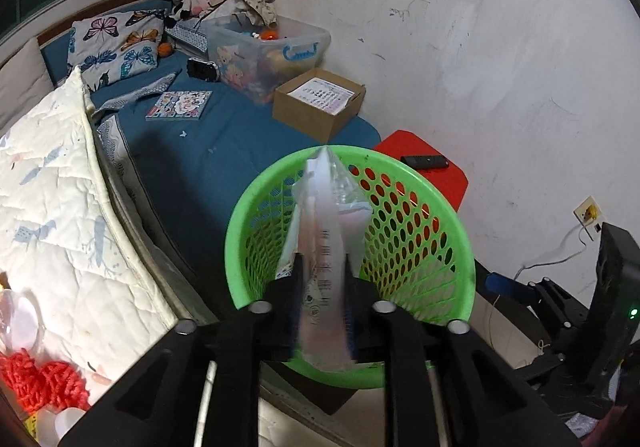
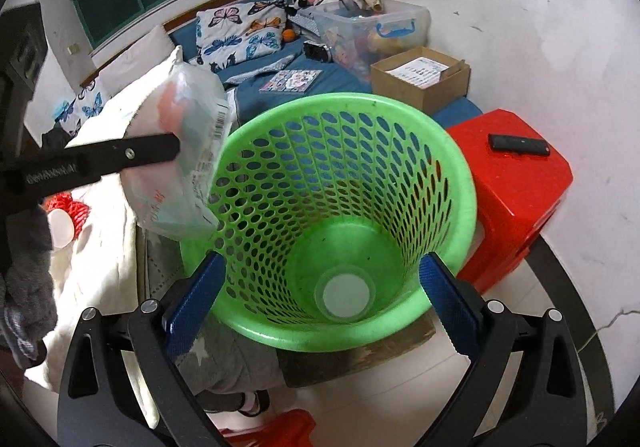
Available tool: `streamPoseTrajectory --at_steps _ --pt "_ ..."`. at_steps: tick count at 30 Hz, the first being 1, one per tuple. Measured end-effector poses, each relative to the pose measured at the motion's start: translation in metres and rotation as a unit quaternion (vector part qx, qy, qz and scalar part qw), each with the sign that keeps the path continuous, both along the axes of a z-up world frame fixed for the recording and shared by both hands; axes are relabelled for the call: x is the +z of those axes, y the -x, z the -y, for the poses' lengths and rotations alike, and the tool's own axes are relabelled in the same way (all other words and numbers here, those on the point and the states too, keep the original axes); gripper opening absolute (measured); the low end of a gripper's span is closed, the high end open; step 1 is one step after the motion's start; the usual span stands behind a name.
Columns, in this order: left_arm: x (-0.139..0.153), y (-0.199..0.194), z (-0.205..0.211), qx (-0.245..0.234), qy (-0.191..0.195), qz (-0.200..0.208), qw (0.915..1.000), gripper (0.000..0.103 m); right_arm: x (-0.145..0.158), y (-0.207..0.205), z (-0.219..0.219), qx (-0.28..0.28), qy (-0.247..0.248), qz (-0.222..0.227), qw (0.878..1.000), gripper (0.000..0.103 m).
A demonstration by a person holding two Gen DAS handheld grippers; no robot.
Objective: Collect trash
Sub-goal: 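Carry bag and lid over the green basket and open both tools to drop them, then move both open tools back over the trash on the mattress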
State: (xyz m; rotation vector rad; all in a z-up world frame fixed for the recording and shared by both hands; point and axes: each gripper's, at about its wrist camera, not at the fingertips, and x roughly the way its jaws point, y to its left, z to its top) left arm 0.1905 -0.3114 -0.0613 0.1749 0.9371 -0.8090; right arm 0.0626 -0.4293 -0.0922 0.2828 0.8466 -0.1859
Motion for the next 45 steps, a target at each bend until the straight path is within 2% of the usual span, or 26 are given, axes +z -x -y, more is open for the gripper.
streamPoseTrajectory --at_steps 1,4,7,16,22,28,37,45 --pt "0.0 0.001 0.0 0.0 -0.001 0.001 1.0 0.029 0.001 0.002 0.001 -0.002 0.0 0.001 1.0 0.097" --pt "-0.001 0.003 -0.001 -0.002 0.001 0.0 1.0 0.032 0.004 0.005 0.0 -0.004 0.001 0.004 1.0 0.097" --pt "0.002 0.006 -0.007 0.003 0.006 0.005 1.0 0.044 0.008 0.006 -0.003 -0.005 0.003 0.007 1.0 0.097" --pt "0.021 0.025 -0.047 0.013 0.017 0.035 0.9992 0.046 0.021 0.011 -0.019 0.008 0.008 0.021 1.0 0.097" --pt "0.034 0.04 -0.094 0.035 0.018 0.061 0.9974 0.046 0.03 0.007 -0.045 0.034 0.007 0.031 0.999 0.097" --pt "0.045 0.047 -0.154 0.079 0.027 0.074 0.9937 0.046 0.038 -0.002 -0.076 0.067 0.011 0.038 0.997 0.097" --pt "0.055 0.047 -0.243 0.162 0.013 0.1 0.9815 0.046 0.052 -0.021 -0.125 0.124 0.018 0.049 0.991 0.097" --pt "0.049 0.051 -0.327 0.247 -0.013 0.118 0.9616 0.047 0.065 -0.044 -0.18 0.188 0.023 0.058 0.98 0.097"
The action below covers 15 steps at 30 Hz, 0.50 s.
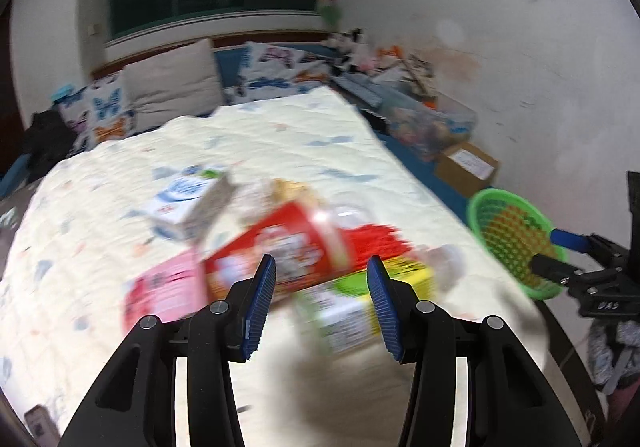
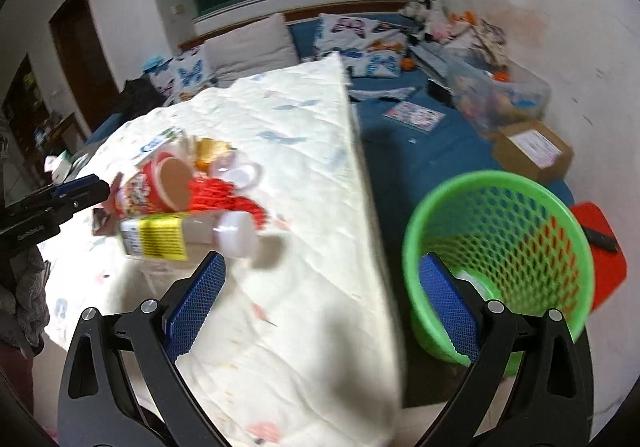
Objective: Collect trash
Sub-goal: 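Move both open tools back over the trash on the mattress, then grasp the pink snack packet with left tool while right tool grasps the clear cup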
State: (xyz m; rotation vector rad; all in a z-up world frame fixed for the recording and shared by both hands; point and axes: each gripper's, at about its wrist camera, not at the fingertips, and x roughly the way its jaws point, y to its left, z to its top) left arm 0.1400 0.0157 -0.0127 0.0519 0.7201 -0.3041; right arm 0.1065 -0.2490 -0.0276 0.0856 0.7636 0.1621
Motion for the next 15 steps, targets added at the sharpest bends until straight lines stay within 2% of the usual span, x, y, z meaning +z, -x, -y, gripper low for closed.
streamPoseTrajectory --at_steps 6,15 --pt "-0.02 0.005 -0.046 0.046 -0.013 -0.016 0.9988 0.049 0.007 -0.017 -0.038 0.042 0.002 0.007 0.999 0.097" --pt "-0.047 0.0 -0.073 0.076 -0.046 -0.033 0.9955 0.051 0.013 -0.032 -0.072 0.079 0.003 0.01 0.997 0.097"
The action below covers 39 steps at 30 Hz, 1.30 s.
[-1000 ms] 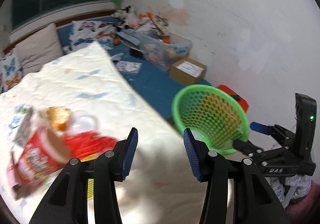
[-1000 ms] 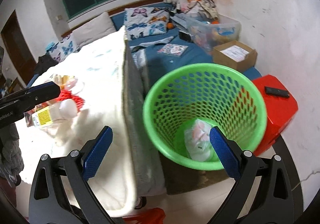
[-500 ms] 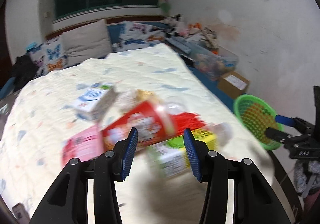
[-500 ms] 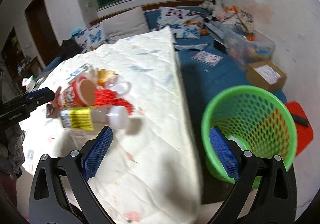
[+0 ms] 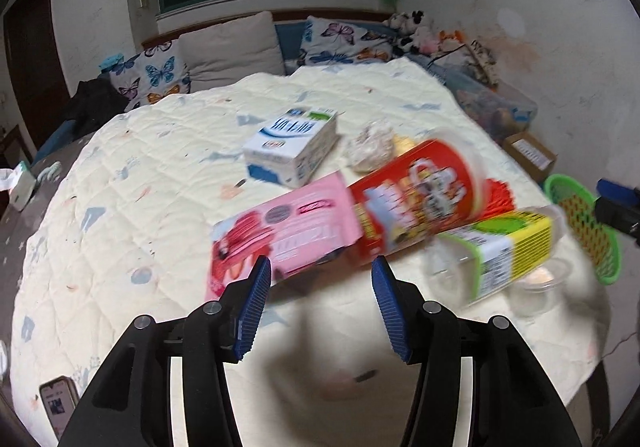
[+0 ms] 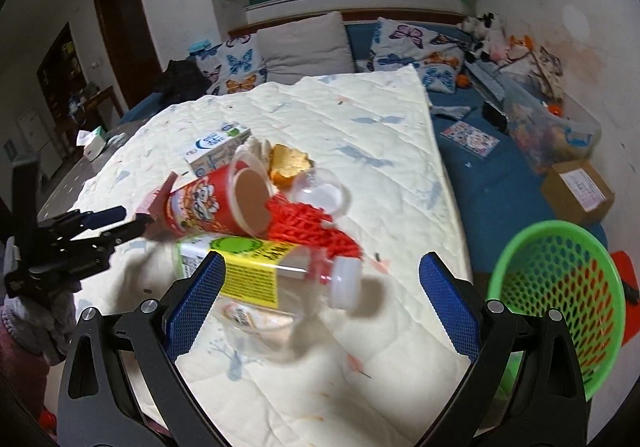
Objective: Collect trash
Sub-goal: 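Grasp the pink snack packet with left tool while right tool grasps the clear cup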
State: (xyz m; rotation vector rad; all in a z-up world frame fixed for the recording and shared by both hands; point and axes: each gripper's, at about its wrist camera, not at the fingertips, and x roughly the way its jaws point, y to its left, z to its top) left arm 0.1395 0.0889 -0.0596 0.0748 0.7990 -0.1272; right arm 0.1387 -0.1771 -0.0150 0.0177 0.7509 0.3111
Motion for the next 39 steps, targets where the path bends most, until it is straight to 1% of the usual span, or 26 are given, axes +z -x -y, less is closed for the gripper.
streamPoseTrajectory --at_steps 4,10,12,14,15,16,17,18,20,26,33,39 --pt "-0.014 -0.011 0.0 0.005 -0.037 -0.007 0.9993 0.051 -0.001 -0.004 -0.005 0.005 -0.002 -0.003 1.0 0.097" --pt "-0.026 -0.023 0.0 0.012 -0.074 -0.012 0.9971 0.051 -0.005 -0.008 -0.008 0.007 0.001 -0.01 1.0 0.097" --pt "-0.026 -0.023 0.001 0.011 -0.085 -0.005 0.9963 0.048 -0.006 -0.008 -0.009 0.007 0.002 -0.011 1.0 0.097" --pt "-0.025 -0.023 0.001 0.009 -0.09 -0.003 0.9959 0.038 -0.007 -0.008 -0.01 0.009 0.002 -0.012 1.0 0.097" --pt "-0.025 -0.023 0.001 0.009 -0.094 -0.003 0.9955 0.035 -0.009 -0.009 -0.011 0.01 0.003 -0.015 1.0 0.097" --pt "-0.025 -0.022 0.0 0.01 -0.097 -0.001 0.9953 0.028 -0.011 -0.009 -0.012 0.012 0.003 -0.017 1.0 0.097" --pt "-0.025 -0.021 -0.001 0.011 -0.098 0.0 0.9952 0.023 -0.013 -0.009 -0.013 0.015 0.006 -0.02 1.0 0.097" --pt "-0.024 -0.02 -0.002 0.012 -0.097 0.003 0.9952 0.022 -0.015 -0.008 -0.015 0.017 0.009 -0.021 1.0 0.097" --pt "-0.021 -0.018 -0.005 0.018 -0.095 0.007 0.9953 0.014 -0.018 -0.007 -0.016 0.02 0.012 -0.024 0.999 0.097" --pt "-0.007 -0.013 -0.015 0.036 -0.077 0.023 0.9961 0.006 -0.022 -0.007 -0.014 0.019 0.008 -0.029 0.999 0.097" --pt "0.01 -0.004 -0.022 0.044 -0.043 0.039 0.9973 0.003 -0.025 0.0 -0.009 0.018 0.013 -0.033 0.999 0.097" --pt "0.02 0.002 -0.014 0.033 -0.031 0.048 0.9978 0.003 -0.03 0.008 -0.014 0.028 0.002 -0.041 0.999 0.097"
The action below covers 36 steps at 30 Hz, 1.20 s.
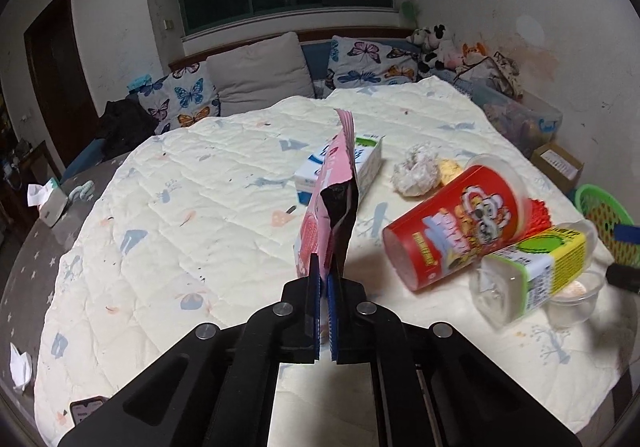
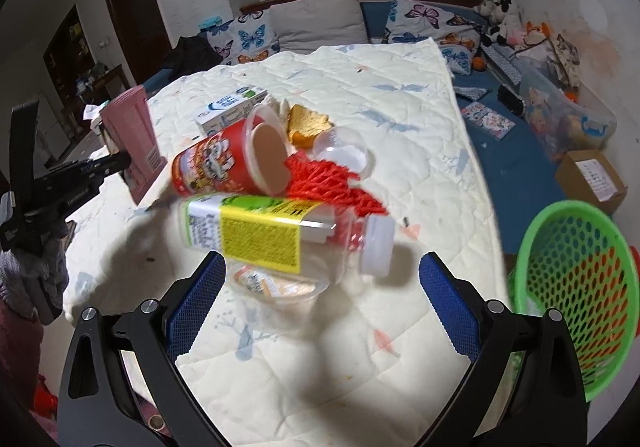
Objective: Collect trash
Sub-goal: 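Grasp the pink snack packet with left tool while right tool grasps the clear cup, then carry cup and packet to the green basket and release both into it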
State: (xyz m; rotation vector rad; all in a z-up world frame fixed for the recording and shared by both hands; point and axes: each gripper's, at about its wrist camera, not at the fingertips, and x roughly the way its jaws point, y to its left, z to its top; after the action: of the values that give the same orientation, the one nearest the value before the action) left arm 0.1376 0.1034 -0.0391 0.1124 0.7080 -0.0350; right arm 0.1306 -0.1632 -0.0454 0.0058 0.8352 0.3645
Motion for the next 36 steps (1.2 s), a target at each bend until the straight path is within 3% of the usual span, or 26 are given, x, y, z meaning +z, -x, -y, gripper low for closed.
streamPoseTrajectory --at_steps 6,16,19,22,36 --pt "0.008 0.003 0.006 -0.01 0.011 0.006 0.9999 0.003 -0.019 0.009 -0.012 0.016 -0.006 -0.029 0.999 0.096" --pt "0.011 0.007 0.016 -0.026 0.017 0.009 0.9995 0.003 -0.04 -0.004 -0.029 0.022 -0.018 -0.053 0.998 0.085" --pt "0.014 0.009 0.019 -0.032 0.017 0.012 0.9993 0.003 -0.043 -0.009 -0.028 0.021 -0.025 -0.061 0.998 0.075" --pt "0.018 0.011 0.022 -0.038 0.018 0.016 0.999 0.003 -0.043 -0.008 -0.026 0.025 -0.034 -0.064 0.997 0.058" --pt "0.039 0.023 0.061 -0.095 0.033 0.035 0.9943 0.003 -0.031 0.029 -0.004 0.028 -0.042 -0.055 0.997 0.057"
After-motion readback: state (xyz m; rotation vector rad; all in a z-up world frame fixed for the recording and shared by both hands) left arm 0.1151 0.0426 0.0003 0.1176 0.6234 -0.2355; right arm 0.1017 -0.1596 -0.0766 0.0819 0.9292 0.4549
